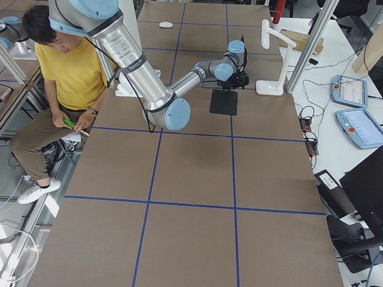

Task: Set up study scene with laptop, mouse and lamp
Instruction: 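Press and slide the mouse pad toward the laptop with the right gripper, then release the mouse pad and lift the right gripper away out of view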

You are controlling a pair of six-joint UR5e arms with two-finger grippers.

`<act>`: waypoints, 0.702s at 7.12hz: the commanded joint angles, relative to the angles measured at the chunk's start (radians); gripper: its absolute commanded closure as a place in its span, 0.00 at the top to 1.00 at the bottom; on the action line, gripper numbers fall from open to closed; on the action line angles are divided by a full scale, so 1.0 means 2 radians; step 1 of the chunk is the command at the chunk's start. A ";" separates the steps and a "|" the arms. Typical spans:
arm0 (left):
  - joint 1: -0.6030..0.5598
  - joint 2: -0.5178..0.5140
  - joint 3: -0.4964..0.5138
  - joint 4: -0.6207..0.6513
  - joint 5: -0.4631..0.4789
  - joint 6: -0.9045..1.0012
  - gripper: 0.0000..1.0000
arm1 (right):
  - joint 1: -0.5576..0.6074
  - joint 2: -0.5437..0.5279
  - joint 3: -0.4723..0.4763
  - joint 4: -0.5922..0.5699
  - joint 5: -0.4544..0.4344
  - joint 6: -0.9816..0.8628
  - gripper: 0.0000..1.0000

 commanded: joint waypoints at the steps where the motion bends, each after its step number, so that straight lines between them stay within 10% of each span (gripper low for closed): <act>1: 0.000 0.000 -0.025 -0.002 0.003 -0.001 1.00 | 0.022 -0.044 0.033 0.000 0.007 -0.195 1.00; 5: 0.002 0.012 -0.059 -0.004 -0.002 0.001 1.00 | 0.132 -0.140 0.060 -0.007 0.102 -0.565 1.00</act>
